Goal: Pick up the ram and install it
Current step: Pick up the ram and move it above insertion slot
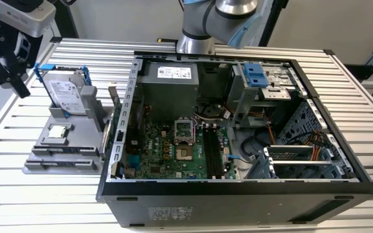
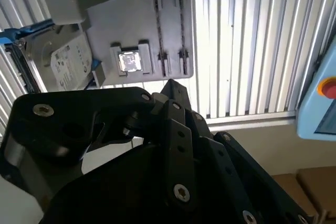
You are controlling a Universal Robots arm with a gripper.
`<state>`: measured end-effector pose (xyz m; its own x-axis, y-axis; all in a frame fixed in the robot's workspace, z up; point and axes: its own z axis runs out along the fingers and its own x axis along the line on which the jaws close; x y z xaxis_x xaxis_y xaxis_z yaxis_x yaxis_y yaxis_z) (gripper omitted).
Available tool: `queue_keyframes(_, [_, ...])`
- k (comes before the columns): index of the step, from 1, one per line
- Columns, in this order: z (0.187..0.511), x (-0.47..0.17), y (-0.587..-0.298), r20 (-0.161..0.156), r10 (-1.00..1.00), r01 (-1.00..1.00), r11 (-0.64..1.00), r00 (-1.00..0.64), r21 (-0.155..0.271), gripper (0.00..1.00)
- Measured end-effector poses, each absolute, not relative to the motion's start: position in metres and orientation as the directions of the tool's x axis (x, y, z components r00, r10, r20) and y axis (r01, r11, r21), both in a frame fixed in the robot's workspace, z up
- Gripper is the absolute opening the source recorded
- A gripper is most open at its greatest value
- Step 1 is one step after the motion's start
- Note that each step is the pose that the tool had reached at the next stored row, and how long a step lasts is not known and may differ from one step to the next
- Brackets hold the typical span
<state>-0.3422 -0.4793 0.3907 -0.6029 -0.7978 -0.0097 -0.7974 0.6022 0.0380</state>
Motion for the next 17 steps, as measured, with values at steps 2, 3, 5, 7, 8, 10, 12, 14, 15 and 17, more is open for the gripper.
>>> queue_keyframes(2, [0.3906, -0.3423, -0.4793, -0.017, -0.813, -0.813, 0.581, -0.582, 0.035, 0.00])
queue_keyframes(3, [0.3906, -0.3423, -0.4793, -0.021, -0.820, -0.820, 0.571, -0.572, 0.033, 0.00])
queue_keyframes(5, [0.3907, -0.3422, -0.4793, -0.025, -0.833, -0.833, 0.553, -0.553, 0.029, 0.00])
queue_keyframes(7, [0.3906, -0.3422, -0.4793, -0.026, -0.848, -0.848, 0.529, -0.530, 0.028, 0.00])
queue_keyframes(8, [0.3905, -0.3422, -0.4793, -0.026, -0.854, -0.855, 0.519, -0.519, 0.027, 0.00])
queue_keyframes(10, [0.3906, -0.3423, -0.4793, -0.027, -0.867, -0.867, 0.497, -0.498, 0.026, 0.00])
queue_keyframes(12, [0.3906, -0.3424, -0.4794, -0.027, -0.882, -0.883, 0.469, -0.470, 0.026, 0.00])
queue_keyframes(14, [0.3905, -0.3424, -0.4793, -0.027, -0.899, -0.899, 0.437, -0.437, 0.026, 0.00])
queue_keyframes(15, [0.3906, -0.3424, -0.4793, -0.027, -0.907, -0.907, 0.420, -0.420, 0.026, 0.00])
queue_keyframes(17, [0.3906, -0.3423, -0.4794, -0.027, -0.922, -0.922, 0.386, -0.387, 0.026, 0.00])
